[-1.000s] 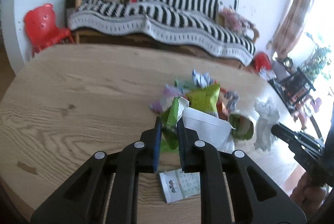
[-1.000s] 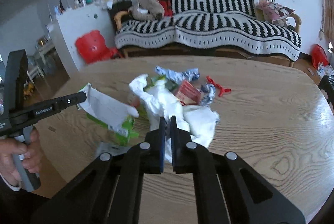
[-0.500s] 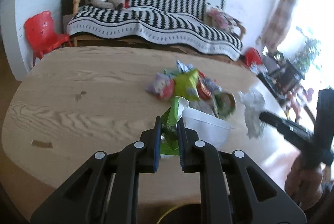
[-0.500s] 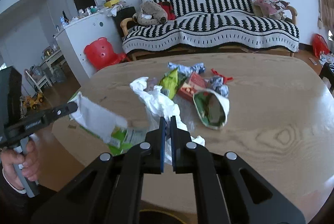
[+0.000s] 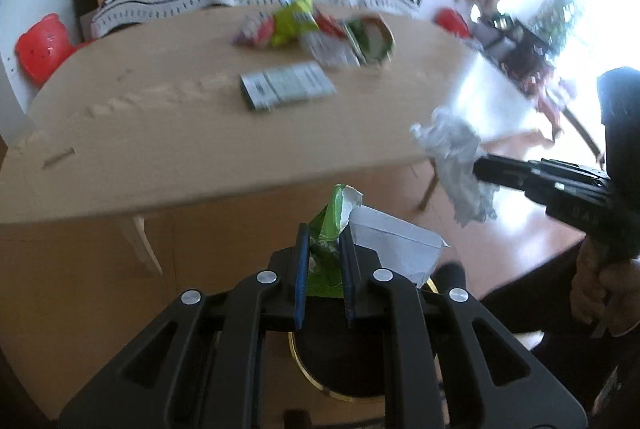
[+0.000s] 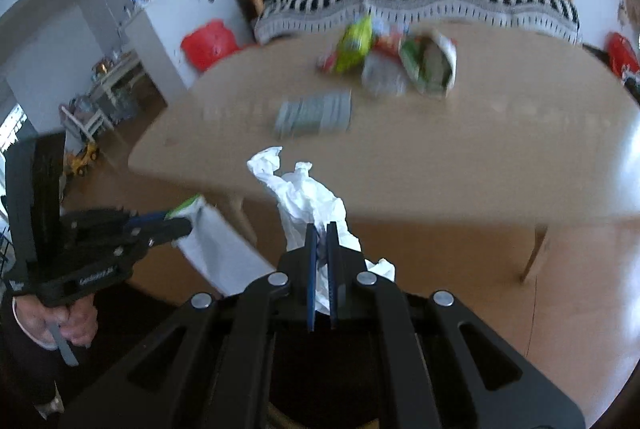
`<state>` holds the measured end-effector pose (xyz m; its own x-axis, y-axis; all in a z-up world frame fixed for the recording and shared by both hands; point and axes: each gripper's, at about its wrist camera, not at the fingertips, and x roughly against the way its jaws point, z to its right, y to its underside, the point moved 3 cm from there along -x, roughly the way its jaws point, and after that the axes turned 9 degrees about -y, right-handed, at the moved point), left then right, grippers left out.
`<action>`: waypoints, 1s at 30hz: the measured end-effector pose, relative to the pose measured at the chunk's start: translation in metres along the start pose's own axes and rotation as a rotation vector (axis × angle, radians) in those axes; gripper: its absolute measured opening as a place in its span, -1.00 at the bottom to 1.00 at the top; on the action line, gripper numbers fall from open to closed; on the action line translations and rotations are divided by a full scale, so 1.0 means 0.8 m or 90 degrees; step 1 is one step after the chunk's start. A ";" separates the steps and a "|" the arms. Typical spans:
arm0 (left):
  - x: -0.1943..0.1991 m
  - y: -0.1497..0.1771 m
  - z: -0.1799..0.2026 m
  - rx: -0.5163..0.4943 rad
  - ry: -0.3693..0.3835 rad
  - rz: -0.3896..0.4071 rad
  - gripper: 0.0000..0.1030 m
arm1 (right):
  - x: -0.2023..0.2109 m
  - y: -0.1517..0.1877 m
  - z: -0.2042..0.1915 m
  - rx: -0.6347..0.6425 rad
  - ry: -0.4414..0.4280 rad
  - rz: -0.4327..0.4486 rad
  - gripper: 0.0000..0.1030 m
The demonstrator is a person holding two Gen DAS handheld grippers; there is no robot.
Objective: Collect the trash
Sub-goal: 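Carry the paper box and tissue to the black bin with both tools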
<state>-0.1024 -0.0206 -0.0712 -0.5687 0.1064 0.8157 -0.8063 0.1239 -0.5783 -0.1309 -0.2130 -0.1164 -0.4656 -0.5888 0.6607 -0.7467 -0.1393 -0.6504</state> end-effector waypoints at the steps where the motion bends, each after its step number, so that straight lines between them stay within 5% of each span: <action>1: -0.005 0.010 0.005 -0.006 0.000 -0.012 -0.73 | -0.006 0.020 -0.002 -0.005 0.001 -0.021 -0.89; 7: -0.045 0.064 0.035 -0.057 0.013 -0.112 -0.73 | -0.039 0.102 0.004 -0.060 0.009 -0.140 -0.89; 12: -0.063 0.082 0.046 -0.076 0.016 -0.149 -0.73 | -0.060 0.130 0.013 -0.086 0.031 -0.198 -0.89; 30: -0.077 0.087 0.057 -0.089 0.014 -0.160 -0.68 | -0.059 0.117 0.022 -0.114 0.033 -0.205 -0.88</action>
<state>-0.1308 -0.0635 -0.1612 -0.3487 0.0756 0.9342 -0.8908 0.2832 -0.3554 -0.1702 -0.2119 -0.2151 -0.2132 -0.4950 0.8424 -0.9280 -0.1671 -0.3330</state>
